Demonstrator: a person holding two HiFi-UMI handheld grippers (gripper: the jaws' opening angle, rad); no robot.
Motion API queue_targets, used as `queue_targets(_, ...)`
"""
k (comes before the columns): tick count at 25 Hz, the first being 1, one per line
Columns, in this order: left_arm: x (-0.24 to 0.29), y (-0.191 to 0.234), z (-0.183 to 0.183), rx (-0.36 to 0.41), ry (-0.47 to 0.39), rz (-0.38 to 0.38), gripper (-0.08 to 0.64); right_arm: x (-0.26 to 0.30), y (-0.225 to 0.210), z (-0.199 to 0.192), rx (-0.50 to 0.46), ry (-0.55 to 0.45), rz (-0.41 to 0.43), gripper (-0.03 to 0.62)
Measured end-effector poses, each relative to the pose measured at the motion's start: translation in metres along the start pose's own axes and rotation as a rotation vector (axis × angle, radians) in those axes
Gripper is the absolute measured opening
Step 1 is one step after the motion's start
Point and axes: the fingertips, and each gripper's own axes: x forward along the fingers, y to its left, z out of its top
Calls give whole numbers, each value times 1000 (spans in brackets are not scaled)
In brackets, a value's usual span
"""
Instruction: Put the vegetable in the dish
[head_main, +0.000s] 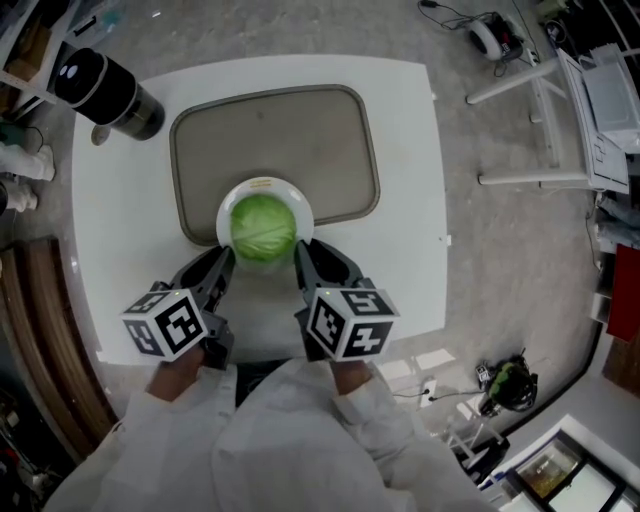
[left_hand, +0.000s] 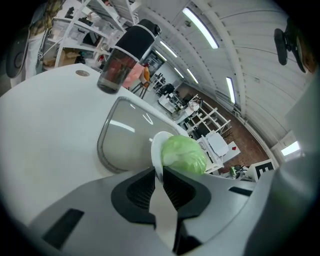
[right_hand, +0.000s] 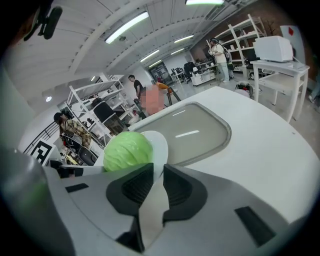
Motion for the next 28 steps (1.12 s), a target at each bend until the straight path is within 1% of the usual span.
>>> queue_targets(8, 30, 4, 42, 7, -24, 15, 48, 33, -6, 44, -29, -12, 15, 69)
queue_targets(14, 48, 7, 64, 26, -41, 38, 49, 56, -12, 68, -59, -9, -2, 69)
queue_targets(21, 61, 15, 69, 21, -37, 43, 49, 72, -18, 71, -46, 9, 0, 69)
queue_targets(28, 68, 22, 72, 21, -48, 52, 49, 82, -21, 69, -54, 15, -4, 69)
